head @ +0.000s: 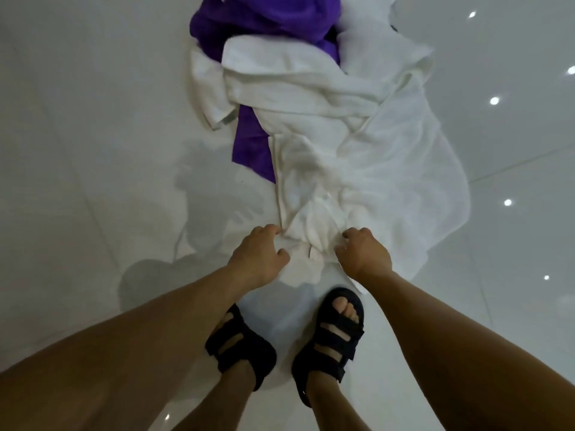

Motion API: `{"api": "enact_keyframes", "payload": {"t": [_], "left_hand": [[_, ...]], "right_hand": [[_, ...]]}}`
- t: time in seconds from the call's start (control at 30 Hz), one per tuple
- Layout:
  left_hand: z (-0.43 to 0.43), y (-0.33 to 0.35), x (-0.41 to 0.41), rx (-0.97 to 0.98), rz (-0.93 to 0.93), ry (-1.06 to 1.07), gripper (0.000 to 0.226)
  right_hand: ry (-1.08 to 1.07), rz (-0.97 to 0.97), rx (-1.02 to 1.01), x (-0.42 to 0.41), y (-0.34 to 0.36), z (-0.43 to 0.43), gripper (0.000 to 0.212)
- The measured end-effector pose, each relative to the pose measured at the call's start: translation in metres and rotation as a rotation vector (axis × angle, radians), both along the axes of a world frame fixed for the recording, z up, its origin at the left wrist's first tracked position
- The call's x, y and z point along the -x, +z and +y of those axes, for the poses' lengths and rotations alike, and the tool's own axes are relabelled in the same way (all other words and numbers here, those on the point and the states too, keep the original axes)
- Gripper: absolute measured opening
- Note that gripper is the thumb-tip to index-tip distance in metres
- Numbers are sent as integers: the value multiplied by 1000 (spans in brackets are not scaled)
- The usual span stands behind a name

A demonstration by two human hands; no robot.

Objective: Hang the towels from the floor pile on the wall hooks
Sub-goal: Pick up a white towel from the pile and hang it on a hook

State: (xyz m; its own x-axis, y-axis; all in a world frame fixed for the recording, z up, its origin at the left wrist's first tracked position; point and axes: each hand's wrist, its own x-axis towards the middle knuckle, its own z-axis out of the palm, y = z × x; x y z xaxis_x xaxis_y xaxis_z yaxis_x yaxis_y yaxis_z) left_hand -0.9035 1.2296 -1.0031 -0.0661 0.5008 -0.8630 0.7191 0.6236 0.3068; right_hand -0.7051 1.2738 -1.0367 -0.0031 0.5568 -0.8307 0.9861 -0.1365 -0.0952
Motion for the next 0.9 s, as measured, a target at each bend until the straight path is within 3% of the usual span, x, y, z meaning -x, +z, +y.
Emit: {"api": "enact_keyframes", "payload": {"t": [0.07,0.17,0.37,0.47,0.57,0.67,0.77,0.9], "left_hand": [[-6,-8,0,6,-3,0,57],[-6,-10,1,1,-11,-12,57],[6,-8,-2,-35,-31,-23,52],[11,4,0,-36,-15,-9,52],[16,40,1,-37,10,12,56],[25,99,2,-55,-35,49,67],[49,177,5,-153,-106,80,85],[90,297,8,-293,-171,70,107]], "right_hand": [[13,-4,-101,3,-10,-3,25],[18,27,-226,7,-13,2,36],[5,-31,-119,19,-27,9,24],[7,47,-168,20,-8,4,23],[-2,261,-277,20,43,2,23],[-183,417,-210,23,122,13,22],[-411,579,-225,29,210,36,20],[-504,761,-329,42,344,72,23]]}}
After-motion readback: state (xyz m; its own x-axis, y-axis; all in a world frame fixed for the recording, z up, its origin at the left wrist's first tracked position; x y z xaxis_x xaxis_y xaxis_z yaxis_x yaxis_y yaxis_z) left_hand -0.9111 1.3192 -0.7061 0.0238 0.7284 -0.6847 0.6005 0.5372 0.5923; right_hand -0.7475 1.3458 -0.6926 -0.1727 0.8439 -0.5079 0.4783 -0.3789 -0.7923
